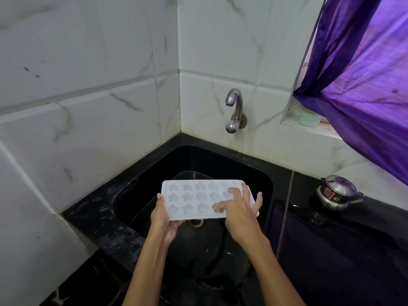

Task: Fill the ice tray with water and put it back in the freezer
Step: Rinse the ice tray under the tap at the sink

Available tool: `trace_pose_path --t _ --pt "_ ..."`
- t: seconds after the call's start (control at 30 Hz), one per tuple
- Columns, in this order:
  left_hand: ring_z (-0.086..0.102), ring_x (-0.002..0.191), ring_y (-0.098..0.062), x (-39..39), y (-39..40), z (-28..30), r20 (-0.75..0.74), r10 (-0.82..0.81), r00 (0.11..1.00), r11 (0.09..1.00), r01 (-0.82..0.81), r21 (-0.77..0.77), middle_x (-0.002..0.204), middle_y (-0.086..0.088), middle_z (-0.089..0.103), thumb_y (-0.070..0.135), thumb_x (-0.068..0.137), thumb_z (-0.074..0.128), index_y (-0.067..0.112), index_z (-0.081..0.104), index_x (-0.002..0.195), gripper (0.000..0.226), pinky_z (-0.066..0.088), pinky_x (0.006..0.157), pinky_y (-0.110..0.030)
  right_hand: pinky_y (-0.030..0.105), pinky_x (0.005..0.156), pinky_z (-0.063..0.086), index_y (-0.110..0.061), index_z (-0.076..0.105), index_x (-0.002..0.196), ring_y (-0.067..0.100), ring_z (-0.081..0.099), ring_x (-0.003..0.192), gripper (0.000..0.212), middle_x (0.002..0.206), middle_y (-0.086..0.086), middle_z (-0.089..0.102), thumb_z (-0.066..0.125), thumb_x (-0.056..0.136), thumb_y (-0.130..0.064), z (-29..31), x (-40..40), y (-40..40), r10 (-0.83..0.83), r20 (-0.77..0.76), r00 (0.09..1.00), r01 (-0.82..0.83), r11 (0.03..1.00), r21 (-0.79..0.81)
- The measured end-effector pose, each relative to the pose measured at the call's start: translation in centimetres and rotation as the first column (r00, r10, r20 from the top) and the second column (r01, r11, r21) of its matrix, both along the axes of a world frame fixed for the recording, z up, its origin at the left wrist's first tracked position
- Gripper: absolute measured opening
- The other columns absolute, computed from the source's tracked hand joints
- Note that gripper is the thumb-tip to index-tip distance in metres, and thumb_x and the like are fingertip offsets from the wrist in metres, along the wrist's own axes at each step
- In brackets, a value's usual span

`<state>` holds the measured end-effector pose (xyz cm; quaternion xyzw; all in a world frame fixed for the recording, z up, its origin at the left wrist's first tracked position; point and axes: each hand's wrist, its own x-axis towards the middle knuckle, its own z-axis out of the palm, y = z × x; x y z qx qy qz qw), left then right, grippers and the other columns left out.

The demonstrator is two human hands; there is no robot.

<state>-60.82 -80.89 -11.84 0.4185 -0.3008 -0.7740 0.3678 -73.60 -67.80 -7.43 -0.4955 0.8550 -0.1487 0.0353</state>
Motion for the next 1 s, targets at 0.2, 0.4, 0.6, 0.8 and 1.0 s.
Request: trace_pose_path --t 0.2,0.4,0.6,0.8,1.0 --pt "0.072 0.075 -0.027 -0.2 0.1 0.3 -0.001 0.009 1.000 1.000 -0.009 -0.004 0.079 -0.007 0.075 0.049 0.098 0.032 0.017 0.061 0.095 0.044 0.056 0.064 -0.043 0.058 0.110 -0.016 -0.028 0.045 0.111 0.027 -0.015 0.143 0.067 0.148 0.005 0.020 0.044 0.063 0.020 0.3 0.3 -0.5 0.010 -0.056 0.998 -0.015 0.995 -0.101" --pt "0.071 0.081 -0.029 -0.3 0.5 0.5 0.001 0.006 1.000 1.000 -0.006 0.004 0.090 -0.011 0.073 0.049 0.098 0.032 0.018 0.060 0.095 0.042 0.056 0.065 -0.044 0.056 0.104 -0.026 -0.035 0.059 0.117 0.030 -0.020 0.143 0.069 0.156 0.008 0.011 0.053 0.073 0.017 0.1 1.5 -1.3 0.112 -0.042 0.993 -0.113 0.993 -0.037" --pt "0.070 0.082 -0.030 -0.2 0.6 0.7 0.001 0.015 1.000 1.000 -0.015 0.002 0.091 -0.011 0.073 0.048 0.098 0.033 0.017 0.061 0.095 0.043 0.056 0.065 -0.043 0.054 0.103 -0.027 -0.033 0.062 0.109 0.031 -0.018 0.143 0.060 0.153 0.009 0.019 0.055 0.074 0.015 -0.1 1.8 -1.5 0.129 -0.020 0.991 -0.130 0.991 -0.028" --pt "0.069 0.087 -0.032 -0.4 0.8 0.8 -0.003 0.014 1.000 1.000 -0.014 0.008 0.094 -0.012 0.072 0.048 0.098 0.032 0.017 0.061 0.095 0.043 0.056 0.067 -0.044 0.055 0.103 -0.027 -0.031 0.061 0.117 0.032 -0.019 0.143 0.066 0.155 0.009 0.015 0.052 0.074 0.018 -0.4 1.7 -1.6 0.120 -0.036 0.992 -0.121 0.993 -0.017" --pt "0.069 0.088 -0.033 -0.7 0.8 0.7 0.002 0.005 1.000 1.000 -0.005 0.017 0.095 -0.012 0.071 0.048 0.098 0.032 0.016 0.061 0.097 0.043 0.056 0.068 -0.045 0.057 0.105 -0.025 -0.032 0.062 0.112 0.032 -0.018 0.143 0.063 0.154 0.008 0.017 0.054 0.074 0.017 -0.4 1.4 -1.7 0.099 -0.035 0.994 -0.100 0.995 -0.014"
